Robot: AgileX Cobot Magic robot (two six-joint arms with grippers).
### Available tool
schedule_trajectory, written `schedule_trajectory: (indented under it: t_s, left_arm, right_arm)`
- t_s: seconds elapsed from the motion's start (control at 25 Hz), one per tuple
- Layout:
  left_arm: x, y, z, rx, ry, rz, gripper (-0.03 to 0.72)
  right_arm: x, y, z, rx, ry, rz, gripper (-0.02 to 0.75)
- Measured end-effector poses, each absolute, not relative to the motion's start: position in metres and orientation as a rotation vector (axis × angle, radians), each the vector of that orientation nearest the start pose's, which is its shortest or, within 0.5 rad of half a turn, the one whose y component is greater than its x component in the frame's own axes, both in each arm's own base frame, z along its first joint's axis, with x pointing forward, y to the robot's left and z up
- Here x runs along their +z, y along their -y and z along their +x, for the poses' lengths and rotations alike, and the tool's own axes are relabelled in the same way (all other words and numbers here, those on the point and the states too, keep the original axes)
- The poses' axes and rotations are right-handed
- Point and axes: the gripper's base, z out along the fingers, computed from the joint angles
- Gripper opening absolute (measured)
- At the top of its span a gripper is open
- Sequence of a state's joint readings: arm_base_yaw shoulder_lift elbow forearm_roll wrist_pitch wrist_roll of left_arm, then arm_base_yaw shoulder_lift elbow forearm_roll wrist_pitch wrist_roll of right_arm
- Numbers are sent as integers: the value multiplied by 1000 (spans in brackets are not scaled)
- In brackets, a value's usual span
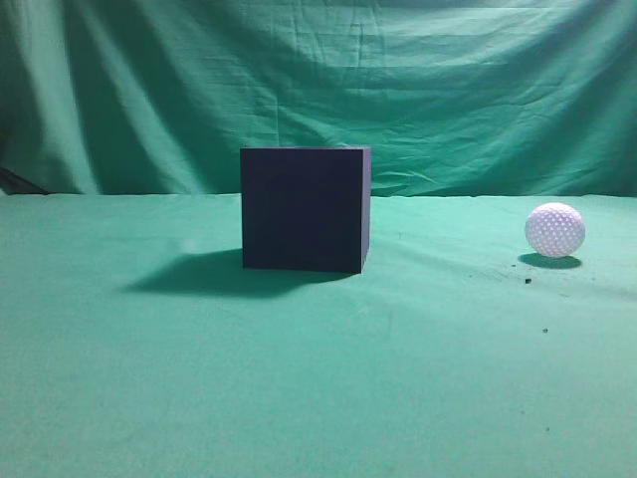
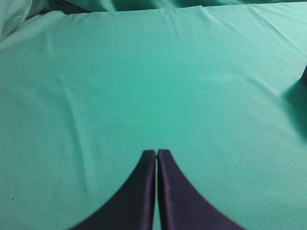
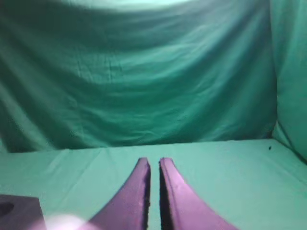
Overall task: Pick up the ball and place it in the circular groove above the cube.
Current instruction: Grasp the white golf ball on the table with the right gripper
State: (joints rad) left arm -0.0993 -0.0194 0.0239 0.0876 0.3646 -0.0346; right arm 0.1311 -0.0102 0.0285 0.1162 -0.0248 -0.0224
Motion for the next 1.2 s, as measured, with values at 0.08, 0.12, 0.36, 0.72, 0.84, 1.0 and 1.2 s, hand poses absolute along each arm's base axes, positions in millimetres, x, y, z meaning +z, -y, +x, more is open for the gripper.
schedule_trajectory:
  t_s: [0.08,0.12,0.36,0.72,0.84,1.0,1.2]
  left_arm:
    - [173,2,52,-7,-1848,114,0]
    - [173,2,52,-7,-1848,114,0]
    - [173,2,52,-7,-1848,114,0]
    - [173,2,52,-7,-1848,114,0]
    - [173,2,52,-7,-1848,114,0]
    - [173,2,52,-7,-1848,114,0]
    - [173,2,52,-7,-1848,114,0]
  right_arm:
    - [210,-7,56,184,-1453,-19,46]
    - [213,-7,55,187,-1462,-20,46]
    - [254,-11,64,195,-1673,-49,46]
    - [262,-19,110,171,-2096,-103,46]
    - [262,-23,129,137,-2255,-200,46]
    - [261,-33,160,129,-2477,-360,0]
    - [255,-61,199,73,-2647,-523,0]
